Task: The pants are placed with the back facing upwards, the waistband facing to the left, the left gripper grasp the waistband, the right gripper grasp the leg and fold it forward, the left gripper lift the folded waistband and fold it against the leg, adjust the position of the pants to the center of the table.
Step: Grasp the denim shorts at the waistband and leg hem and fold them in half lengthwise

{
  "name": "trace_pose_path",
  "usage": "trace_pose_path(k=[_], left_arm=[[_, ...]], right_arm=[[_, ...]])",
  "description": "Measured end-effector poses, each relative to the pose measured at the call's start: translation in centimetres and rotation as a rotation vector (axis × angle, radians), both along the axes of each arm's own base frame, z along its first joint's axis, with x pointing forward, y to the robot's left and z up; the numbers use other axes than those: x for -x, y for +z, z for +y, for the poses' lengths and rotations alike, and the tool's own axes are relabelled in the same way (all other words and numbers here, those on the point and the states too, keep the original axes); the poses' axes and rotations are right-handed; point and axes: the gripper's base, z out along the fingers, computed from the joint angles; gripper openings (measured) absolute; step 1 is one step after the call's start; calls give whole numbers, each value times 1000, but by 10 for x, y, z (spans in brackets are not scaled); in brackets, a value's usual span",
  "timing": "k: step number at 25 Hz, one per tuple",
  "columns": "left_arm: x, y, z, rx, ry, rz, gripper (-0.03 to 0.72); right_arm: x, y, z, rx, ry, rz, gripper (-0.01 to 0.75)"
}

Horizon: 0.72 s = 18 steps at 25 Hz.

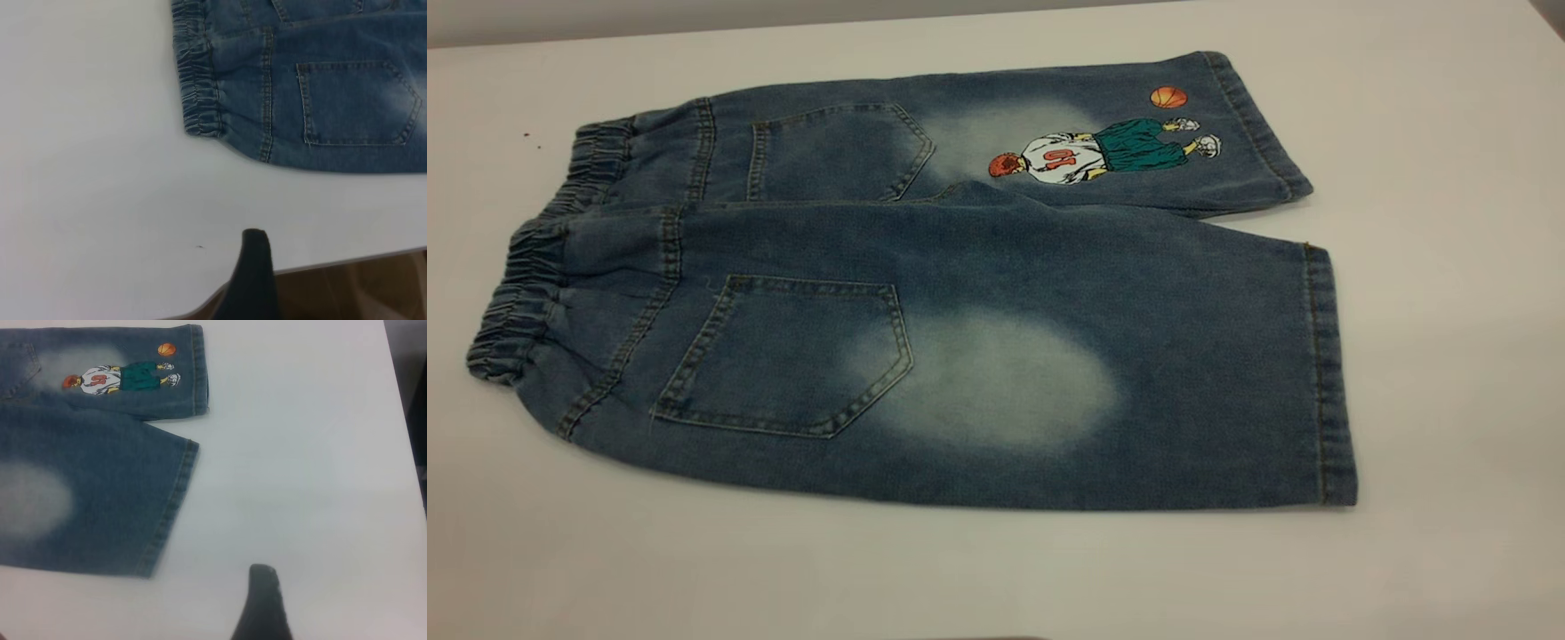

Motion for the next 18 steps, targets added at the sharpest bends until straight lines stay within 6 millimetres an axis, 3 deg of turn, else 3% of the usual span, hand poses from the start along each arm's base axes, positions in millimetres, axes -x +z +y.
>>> trace_pose_path(k=[13,18], left_arm=[[0,0,0,-1,1,1,591],[-5,17,4,-23,42,-78,591]], right_arm=[[-1,2,7,-87,39,3,477],[-19,11,13,-167,53,49,477]])
